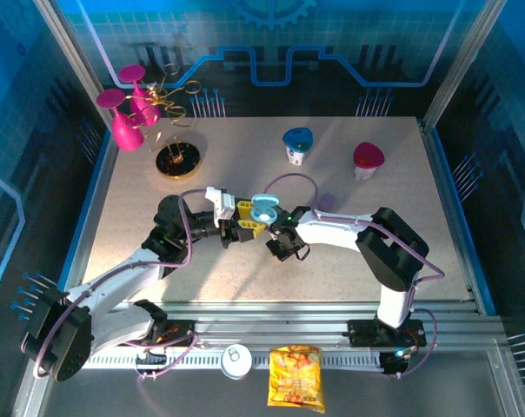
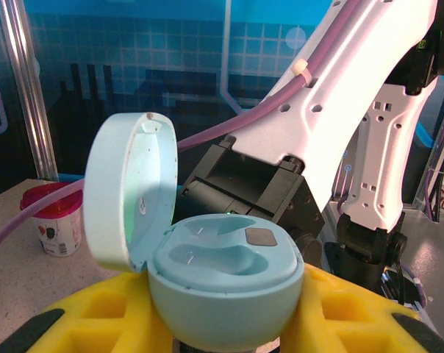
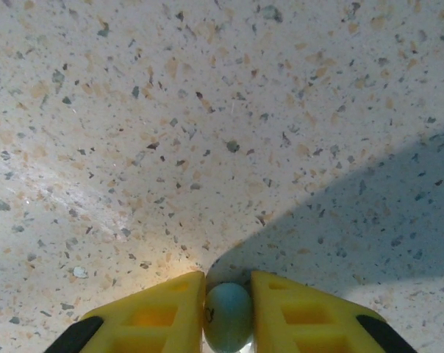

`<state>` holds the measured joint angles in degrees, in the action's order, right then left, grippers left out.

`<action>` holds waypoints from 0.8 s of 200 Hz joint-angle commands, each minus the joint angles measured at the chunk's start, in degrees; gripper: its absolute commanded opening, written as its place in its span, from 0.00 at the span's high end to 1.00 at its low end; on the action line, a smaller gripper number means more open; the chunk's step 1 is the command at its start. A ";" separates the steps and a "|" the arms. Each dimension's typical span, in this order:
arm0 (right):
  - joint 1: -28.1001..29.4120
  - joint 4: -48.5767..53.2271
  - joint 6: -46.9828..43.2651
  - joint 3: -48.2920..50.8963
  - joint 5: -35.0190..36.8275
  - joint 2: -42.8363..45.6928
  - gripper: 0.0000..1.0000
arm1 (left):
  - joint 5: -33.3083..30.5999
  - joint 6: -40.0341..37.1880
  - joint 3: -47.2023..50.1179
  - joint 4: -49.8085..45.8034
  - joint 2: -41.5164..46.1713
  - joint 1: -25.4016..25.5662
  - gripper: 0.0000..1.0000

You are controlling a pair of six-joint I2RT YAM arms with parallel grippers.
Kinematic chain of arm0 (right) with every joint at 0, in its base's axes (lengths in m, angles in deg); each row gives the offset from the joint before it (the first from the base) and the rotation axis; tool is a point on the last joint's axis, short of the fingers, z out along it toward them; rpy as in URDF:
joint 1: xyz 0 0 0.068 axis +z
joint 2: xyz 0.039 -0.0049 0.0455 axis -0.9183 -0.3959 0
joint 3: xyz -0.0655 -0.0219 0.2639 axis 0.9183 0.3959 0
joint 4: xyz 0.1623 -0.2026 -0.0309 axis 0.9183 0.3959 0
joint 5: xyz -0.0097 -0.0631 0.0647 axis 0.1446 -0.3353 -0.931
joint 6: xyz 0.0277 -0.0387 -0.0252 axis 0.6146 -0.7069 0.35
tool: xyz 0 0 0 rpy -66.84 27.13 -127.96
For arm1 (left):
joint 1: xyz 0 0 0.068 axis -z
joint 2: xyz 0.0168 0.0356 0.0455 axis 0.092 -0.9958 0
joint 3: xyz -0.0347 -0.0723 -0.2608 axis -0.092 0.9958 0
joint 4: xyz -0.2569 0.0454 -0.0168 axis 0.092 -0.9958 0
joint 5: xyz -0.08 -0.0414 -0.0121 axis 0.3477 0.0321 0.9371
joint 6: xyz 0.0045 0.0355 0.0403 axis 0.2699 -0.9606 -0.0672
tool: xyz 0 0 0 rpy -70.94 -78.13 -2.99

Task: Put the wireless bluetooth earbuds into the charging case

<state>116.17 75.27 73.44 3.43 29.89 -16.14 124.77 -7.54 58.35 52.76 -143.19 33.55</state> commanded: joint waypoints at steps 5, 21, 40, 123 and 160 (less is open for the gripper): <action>0.86 2.53 -0.66 -1.06 0.87 -1.33 0.83 | 0.17 -1.22 0.64 0.34 1.09 -0.41 0.65; 0.82 2.32 -0.58 -0.97 0.67 -0.76 0.85 | 0.19 -1.22 0.64 0.34 1.12 -0.41 0.65; 0.47 1.21 -0.22 -0.40 -0.79 0.84 0.85 | 0.03 -1.23 0.81 0.52 1.00 -0.43 0.65; -19.11 -16.90 0.40 13.72 -43.51 21.38 0.89 | 0.48 2.66 0.17 3.56 2.59 -0.60 0.65; -27.60 -24.43 6.05 17.32 -61.78 25.74 0.89 | 0.67 1.95 -0.83 2.18 3.32 -0.59 0.65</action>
<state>92.54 58.18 74.82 18.12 -13.93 7.59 124.60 -5.82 59.53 53.46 -140.92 33.51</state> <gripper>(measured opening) 0.111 0.361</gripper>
